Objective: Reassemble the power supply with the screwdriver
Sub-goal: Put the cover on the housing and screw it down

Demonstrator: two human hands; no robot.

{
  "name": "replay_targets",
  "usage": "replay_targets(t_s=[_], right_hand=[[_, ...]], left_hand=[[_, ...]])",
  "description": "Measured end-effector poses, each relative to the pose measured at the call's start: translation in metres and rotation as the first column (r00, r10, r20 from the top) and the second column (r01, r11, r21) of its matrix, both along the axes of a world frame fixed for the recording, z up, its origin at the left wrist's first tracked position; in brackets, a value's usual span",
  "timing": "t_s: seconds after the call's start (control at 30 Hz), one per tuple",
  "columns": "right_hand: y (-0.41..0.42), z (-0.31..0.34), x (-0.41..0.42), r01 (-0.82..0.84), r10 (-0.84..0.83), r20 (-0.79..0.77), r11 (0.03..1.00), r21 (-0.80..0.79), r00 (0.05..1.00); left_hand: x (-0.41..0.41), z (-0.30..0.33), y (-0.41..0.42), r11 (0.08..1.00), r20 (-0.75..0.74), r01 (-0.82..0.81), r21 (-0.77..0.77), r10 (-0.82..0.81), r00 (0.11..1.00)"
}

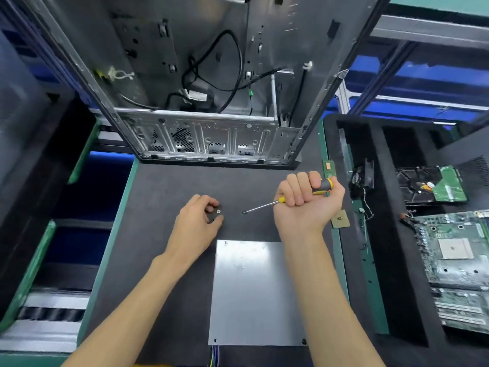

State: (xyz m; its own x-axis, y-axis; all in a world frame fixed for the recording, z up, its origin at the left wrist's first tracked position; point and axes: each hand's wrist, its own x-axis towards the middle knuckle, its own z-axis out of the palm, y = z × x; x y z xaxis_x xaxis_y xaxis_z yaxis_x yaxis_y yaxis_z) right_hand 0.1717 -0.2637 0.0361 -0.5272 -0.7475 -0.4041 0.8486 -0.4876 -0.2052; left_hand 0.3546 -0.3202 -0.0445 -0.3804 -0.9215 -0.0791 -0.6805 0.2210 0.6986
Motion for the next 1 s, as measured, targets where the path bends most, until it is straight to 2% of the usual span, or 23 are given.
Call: replay_targets(t_s=[0.13,0.2,0.23,0.27,0.3,0.33,0.37,0.4,0.47,0.57,0.77,1.0], right_hand=[[-0.002,-0.001,0.001,-0.001,0.001,0.023,1.000,0.008,1.000],[0.000,0.000,-0.001,-0.001,0.000,0.036,1.000,0.010,0.999],[0.001,0.000,-0.002,0.002,-0.002,0.041,1.000,0.007,0.999],[0.002,0.002,-0.004,0.006,-0.006,0.046,1.000,0.002,0.999],[0.004,0.003,-0.005,0.010,-0.010,0.052,1.000,-0.004,0.999],[0.007,0.005,-0.006,0.012,-0.011,0.058,1.000,-0.015,0.998],[0.009,0.007,-0.006,0.013,-0.012,0.062,1.000,-0.028,0.998],[0.012,0.010,-0.007,0.013,-0.010,0.064,0.999,-0.042,0.998],[0.016,0.016,-0.007,0.008,-0.003,0.063,0.998,-0.067,0.998],[0.024,0.028,-0.007,0.001,0.005,0.056,0.995,-0.105,0.998],[0.044,0.051,0.000,-0.013,0.013,-0.003,0.981,-0.194,1.000],[0.069,0.066,0.012,-0.037,0.023,-0.075,0.979,-0.199,0.997]], left_hand=[[-0.006,0.003,-0.006,0.999,0.043,0.001,-0.049,0.001,0.999],[-0.007,0.009,-0.007,0.998,-0.042,-0.054,0.017,0.055,0.998],[-0.007,0.013,-0.007,0.987,-0.151,-0.102,0.125,0.121,0.981],[-0.008,0.019,-0.007,0.946,-0.296,-0.124,0.298,0.215,0.931],[-0.008,0.027,-0.007,0.863,-0.443,-0.076,0.500,0.331,0.833],[-0.009,0.036,-0.005,0.748,-0.550,0.044,0.662,0.445,0.707],[-0.009,0.043,-0.002,0.644,-0.600,0.173,0.745,0.534,0.595],[-0.009,0.048,0.001,0.570,-0.615,0.268,0.776,0.591,0.523],[-0.010,0.058,0.008,0.505,-0.622,0.364,0.783,0.631,0.463],[-0.007,0.069,0.020,0.520,-0.646,0.384,0.763,0.623,0.441],[-0.001,0.092,0.053,0.619,-0.690,0.363,0.696,0.436,0.578],[0.002,0.111,0.093,0.687,-0.718,0.305,0.659,0.455,0.527]])
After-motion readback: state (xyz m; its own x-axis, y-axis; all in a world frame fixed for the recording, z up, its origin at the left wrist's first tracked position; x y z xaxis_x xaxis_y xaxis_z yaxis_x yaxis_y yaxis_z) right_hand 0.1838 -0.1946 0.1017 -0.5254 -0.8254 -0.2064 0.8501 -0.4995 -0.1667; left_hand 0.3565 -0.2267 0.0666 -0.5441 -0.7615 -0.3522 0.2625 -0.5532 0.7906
